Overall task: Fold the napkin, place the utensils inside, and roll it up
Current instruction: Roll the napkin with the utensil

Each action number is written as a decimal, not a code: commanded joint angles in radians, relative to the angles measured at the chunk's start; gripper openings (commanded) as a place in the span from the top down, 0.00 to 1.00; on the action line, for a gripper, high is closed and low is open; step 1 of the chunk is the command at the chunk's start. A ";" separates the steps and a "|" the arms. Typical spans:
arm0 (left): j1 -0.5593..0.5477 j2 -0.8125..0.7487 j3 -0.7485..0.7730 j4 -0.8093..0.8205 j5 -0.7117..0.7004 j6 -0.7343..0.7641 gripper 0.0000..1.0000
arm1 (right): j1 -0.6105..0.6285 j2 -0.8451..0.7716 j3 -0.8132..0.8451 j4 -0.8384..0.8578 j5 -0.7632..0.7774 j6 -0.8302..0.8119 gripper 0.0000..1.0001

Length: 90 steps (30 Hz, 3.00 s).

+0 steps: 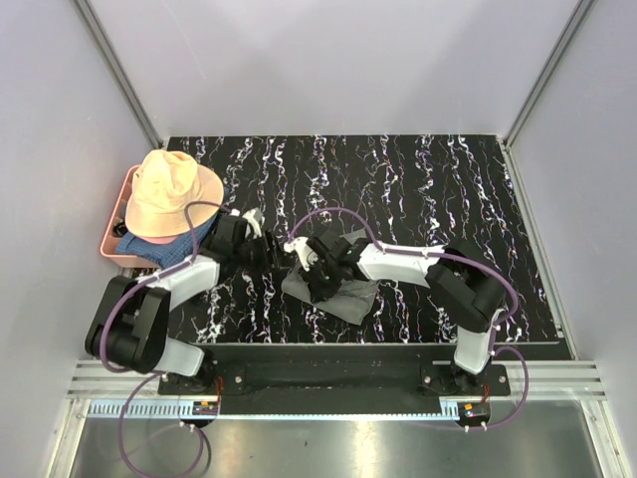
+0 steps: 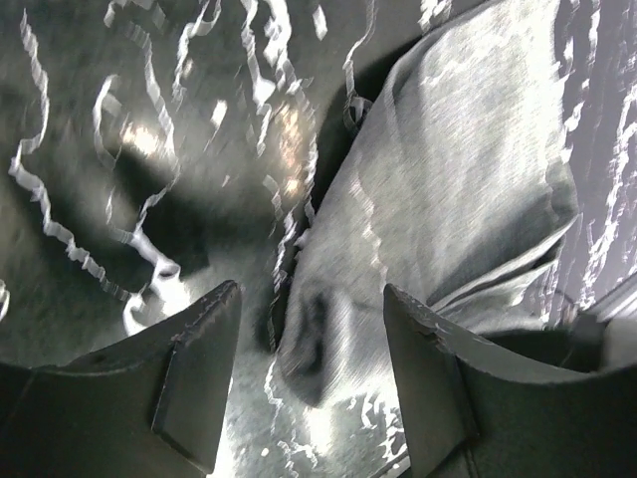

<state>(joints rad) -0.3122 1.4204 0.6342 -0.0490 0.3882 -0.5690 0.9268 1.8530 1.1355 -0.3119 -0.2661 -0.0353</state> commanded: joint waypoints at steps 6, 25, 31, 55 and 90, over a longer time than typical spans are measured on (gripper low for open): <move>0.001 -0.175 -0.223 0.273 0.015 -0.031 0.35 | -0.120 0.083 0.018 -0.066 -0.360 0.018 0.89; -0.016 -0.086 -0.289 0.586 0.173 -0.045 0.41 | -0.275 0.261 0.053 -0.050 -0.619 0.029 0.89; -0.031 -0.037 -0.289 0.633 0.196 -0.061 0.47 | -0.293 0.293 0.058 -0.049 -0.637 0.029 0.89; -0.036 0.176 -0.128 0.399 0.156 -0.040 1.00 | -0.304 0.039 0.043 -0.046 -0.331 0.130 0.21; -0.033 0.246 0.041 0.273 0.192 -0.034 0.77 | -0.005 0.001 -0.057 0.004 0.260 -0.074 0.48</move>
<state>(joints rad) -0.3466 1.6711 0.6323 0.2497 0.5930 -0.6231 0.9218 1.7958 1.0630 -0.2485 -0.0334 -0.1135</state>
